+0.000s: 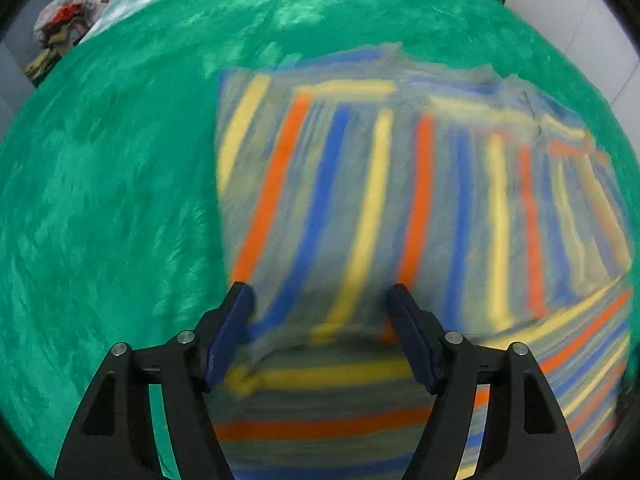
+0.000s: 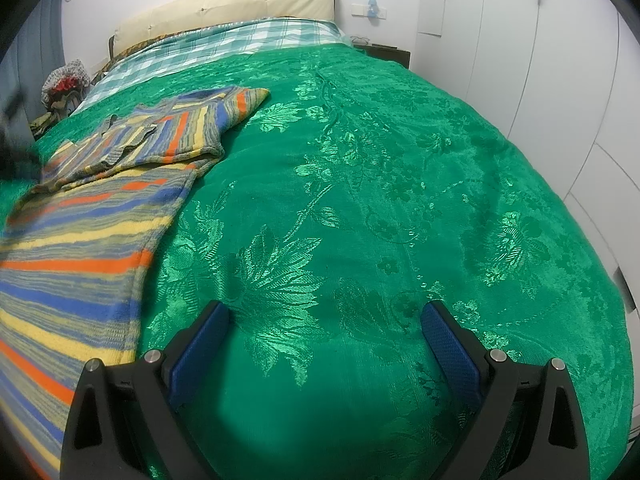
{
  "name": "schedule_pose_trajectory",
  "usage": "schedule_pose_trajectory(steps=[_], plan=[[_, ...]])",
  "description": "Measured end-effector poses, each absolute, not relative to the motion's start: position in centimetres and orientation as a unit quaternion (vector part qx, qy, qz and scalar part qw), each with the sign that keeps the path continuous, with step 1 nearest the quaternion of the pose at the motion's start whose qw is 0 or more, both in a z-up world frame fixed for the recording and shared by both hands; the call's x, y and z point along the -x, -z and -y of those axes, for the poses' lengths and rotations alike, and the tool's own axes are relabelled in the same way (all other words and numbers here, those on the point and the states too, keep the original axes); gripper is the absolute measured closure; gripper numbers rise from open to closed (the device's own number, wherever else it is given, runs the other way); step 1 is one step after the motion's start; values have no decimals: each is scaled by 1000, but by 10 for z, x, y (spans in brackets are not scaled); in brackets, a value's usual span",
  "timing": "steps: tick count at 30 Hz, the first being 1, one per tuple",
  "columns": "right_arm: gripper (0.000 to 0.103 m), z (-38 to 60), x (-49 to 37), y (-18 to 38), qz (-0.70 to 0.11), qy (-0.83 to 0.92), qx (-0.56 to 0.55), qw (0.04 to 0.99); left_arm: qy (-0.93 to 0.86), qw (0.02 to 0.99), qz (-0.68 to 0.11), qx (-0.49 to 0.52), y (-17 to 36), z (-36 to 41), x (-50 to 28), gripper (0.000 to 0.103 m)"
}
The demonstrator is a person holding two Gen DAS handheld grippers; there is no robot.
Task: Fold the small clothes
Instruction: 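Grasp the sleeve cuff with the left gripper and fold it across the body, then move both grippers to the ribbed hem of the striped sweater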
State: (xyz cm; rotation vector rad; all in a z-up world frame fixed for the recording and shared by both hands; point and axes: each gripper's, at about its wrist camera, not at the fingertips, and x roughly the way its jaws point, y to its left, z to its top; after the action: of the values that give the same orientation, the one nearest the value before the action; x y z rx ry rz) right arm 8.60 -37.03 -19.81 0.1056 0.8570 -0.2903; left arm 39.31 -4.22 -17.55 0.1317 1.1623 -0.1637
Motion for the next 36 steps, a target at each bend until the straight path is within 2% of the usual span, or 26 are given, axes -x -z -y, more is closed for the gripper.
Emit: schedule_pose_trajectory(steps=[1, 5, 9, 12, 15, 17, 19, 24, 29, 32, 34, 36], plan=[[6, 370, -86, 198, -414, 141, -50, 898, 62, 838, -540, -52, 172, 29, -390, 13], [6, 370, -87, 199, -415, 142, -48, 898, 50, 847, -529, 23, 146, -18, -377, 16], [6, 369, -88, 199, -416, 143, -46, 897, 91, 859, -504, 26, 121, -33, -333, 12], [6, 369, -88, 199, -416, 144, -44, 897, 124, 857, -501, -3, 131, -29, -277, 5], [5, 367, -89, 199, -417, 146, -41, 896, 110, 831, -540, -78, 184, -23, -232, 4], [5, 367, -89, 199, -420, 147, -40, 895, 102, 854, -506, -70, 181, -33, -206, 3], [5, 367, -89, 196, -428, 143, -42, 892, 91, 850, -516, -49, 173, -44, -191, 5], [8, 361, -71, 164, -463, 131, -39, 876, 110, 877, -468, 3, 129, -54, -144, 5], [8, 299, -30, 114, -445, 10, -50, 894, 191, 870, -451, -65, 136, -5, -110, 5], [14, 255, -20, 129, -500, -120, -95, 852, 204, 829, -507, -121, 170, 19, -90, 5], [16, 240, -12, 166, -580, -106, -66, 805, 194, 821, -513, -158, 180, 20, -72, 4], [16, 235, 0, 189, -608, -70, -17, 791, 195, 814, -519, -173, 177, 17, -63, 4]])
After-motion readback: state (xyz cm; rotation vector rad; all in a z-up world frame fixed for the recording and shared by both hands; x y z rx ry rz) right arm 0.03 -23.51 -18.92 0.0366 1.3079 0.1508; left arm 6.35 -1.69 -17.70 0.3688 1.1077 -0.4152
